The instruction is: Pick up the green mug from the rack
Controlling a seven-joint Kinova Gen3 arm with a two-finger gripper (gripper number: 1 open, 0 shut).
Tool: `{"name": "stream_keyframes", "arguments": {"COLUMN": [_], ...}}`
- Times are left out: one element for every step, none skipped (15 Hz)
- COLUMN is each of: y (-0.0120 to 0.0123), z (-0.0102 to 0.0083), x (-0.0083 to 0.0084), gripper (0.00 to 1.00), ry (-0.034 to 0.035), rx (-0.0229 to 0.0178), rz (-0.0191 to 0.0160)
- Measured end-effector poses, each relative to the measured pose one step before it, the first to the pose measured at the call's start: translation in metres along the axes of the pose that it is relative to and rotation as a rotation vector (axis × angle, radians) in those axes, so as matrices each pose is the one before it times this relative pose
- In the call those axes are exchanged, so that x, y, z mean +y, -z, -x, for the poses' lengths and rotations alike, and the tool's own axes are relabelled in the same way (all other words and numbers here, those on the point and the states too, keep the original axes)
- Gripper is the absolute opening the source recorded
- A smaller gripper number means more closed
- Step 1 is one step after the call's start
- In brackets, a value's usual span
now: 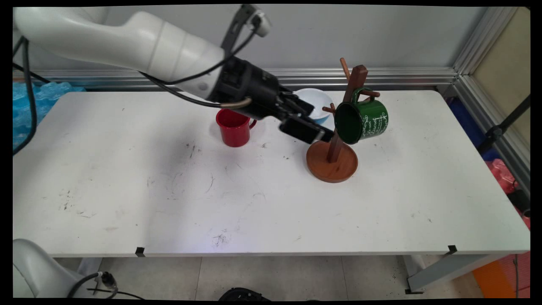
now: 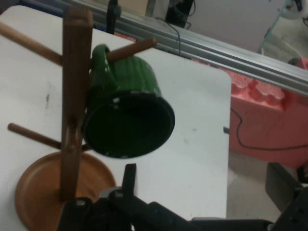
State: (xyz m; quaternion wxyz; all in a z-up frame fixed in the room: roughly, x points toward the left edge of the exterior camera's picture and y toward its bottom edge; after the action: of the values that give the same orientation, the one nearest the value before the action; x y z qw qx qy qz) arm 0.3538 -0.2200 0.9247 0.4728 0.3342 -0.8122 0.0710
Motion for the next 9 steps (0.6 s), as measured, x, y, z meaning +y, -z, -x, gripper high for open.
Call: {"name": "stream_keyframes", "arguments": {"y": [-0.00756,-0.00755,-0.00639,-0.00736,-0.00701,-0.00574,-0.00631,-0.00635,-0.0052], "z": [-0.00248,-0.00236,-0.00173,-0.00198,-0.00184,-0.00142,-0.00142,-0.00132,-0.00099], "x": [0.00333,0.00321,0.00259,0.00284,0.00228,0.00174,0.00173,0.00163,0.00134], "gripper": [1.0,1.0,1.0,1.0,1.0,1.0,1.0,1.0,1.0], "ry": [0.01493,0.01587,0.01458,0.01637,0.0167,0.01324,0.01467,0.01401,0.01059], "rx": [0.00305,0.00254,0.00141,0.00126,0.00134,0.00109,0.00102,0.00089,0.0005], "rz": [-0.00176,-0.00253,-0.00209,-0.00222,-0.0037,-0.00325,-0.00435,-0.00365,-0.00268]}}
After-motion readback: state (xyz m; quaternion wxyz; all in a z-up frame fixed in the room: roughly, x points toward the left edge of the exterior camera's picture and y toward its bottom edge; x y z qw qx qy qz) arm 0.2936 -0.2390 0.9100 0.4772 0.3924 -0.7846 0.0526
